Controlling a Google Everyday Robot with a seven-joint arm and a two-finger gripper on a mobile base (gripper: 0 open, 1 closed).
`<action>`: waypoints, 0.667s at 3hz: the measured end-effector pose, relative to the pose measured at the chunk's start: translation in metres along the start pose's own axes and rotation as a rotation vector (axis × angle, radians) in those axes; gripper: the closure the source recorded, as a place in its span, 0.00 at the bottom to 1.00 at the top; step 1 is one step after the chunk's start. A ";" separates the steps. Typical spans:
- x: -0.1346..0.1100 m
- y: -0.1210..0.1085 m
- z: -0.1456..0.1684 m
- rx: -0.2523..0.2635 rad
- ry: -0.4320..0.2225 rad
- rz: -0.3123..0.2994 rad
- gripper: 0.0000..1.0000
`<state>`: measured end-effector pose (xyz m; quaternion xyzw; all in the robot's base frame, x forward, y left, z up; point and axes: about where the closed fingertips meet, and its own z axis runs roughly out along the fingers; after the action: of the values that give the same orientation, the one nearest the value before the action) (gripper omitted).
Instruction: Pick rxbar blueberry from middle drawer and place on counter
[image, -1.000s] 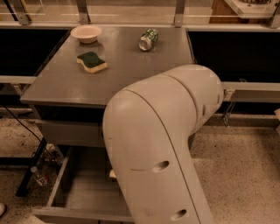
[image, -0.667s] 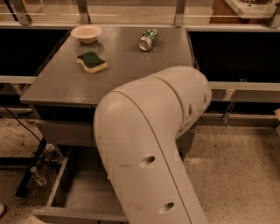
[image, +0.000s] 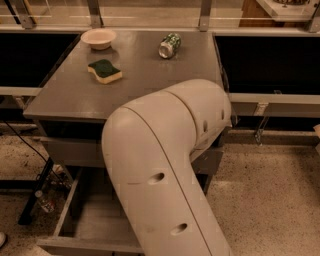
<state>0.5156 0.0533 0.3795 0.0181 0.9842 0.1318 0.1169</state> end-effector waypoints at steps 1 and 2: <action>0.007 -0.012 0.014 0.006 0.040 0.025 0.00; 0.012 -0.009 0.027 0.002 0.068 0.020 0.00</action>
Offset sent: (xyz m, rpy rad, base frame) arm -0.0041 -0.0093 -0.0221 0.0072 0.0548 -0.0144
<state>0.5102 0.0526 0.3493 0.0238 0.9875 0.1326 0.0822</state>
